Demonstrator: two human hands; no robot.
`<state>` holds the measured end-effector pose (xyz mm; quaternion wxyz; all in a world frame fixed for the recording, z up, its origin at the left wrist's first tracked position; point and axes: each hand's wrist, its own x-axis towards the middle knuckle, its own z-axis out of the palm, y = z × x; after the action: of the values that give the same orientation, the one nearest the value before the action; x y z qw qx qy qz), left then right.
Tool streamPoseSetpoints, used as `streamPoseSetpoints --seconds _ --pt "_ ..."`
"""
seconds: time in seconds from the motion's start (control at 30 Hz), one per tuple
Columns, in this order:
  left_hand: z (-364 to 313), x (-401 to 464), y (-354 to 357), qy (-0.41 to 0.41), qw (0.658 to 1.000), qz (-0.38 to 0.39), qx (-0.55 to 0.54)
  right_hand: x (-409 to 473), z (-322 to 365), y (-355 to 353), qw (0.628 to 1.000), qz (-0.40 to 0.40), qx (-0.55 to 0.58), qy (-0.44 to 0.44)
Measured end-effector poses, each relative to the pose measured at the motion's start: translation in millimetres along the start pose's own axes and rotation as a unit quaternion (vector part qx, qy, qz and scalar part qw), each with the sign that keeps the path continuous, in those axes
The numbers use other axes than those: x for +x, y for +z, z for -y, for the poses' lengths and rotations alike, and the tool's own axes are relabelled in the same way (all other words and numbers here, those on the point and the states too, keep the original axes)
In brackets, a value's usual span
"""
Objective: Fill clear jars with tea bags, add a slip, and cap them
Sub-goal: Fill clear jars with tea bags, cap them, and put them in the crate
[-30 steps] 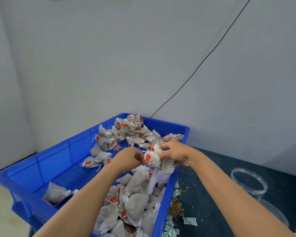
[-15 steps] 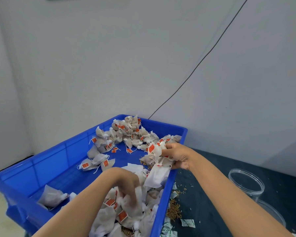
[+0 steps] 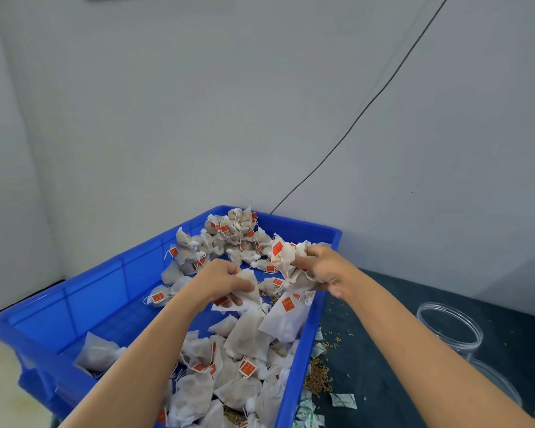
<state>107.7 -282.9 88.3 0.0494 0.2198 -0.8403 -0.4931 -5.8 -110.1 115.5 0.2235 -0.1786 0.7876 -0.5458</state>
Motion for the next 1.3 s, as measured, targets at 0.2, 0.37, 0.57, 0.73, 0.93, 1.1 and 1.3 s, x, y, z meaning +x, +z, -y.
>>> streamPoseSetpoints --seconds 0.2,0.37,0.57,0.73,0.93,1.1,1.3 --pt "-2.7 1.0 12.7 -0.001 0.990 -0.065 -0.127 -8.7 4.0 10.8 0.988 0.072 0.120 0.062" --pt "-9.6 -6.0 21.0 -0.077 0.911 0.120 -0.386 -10.4 -1.1 31.2 0.991 0.102 0.043 0.072" --pt "-13.1 -10.5 23.8 -0.110 0.890 0.206 -0.391 -17.5 -2.2 40.6 0.983 0.163 -0.043 0.066" --pt "-13.0 -8.5 30.4 -0.106 0.907 0.189 -0.362 -22.2 7.0 35.7 0.964 0.252 0.039 0.076" --pt "-7.9 -1.0 27.2 -0.121 0.912 0.108 -0.376 -20.1 1.5 36.5 0.988 0.135 -0.077 0.025" --pt "-4.0 2.7 23.4 -0.147 0.893 0.066 -0.420 -33.5 2.7 36.6 0.970 0.059 -0.233 -0.030" --pt "-3.7 4.3 25.7 -0.166 0.864 0.068 -0.470 -60.2 1.3 51.2 0.766 0.341 -0.545 -0.021"
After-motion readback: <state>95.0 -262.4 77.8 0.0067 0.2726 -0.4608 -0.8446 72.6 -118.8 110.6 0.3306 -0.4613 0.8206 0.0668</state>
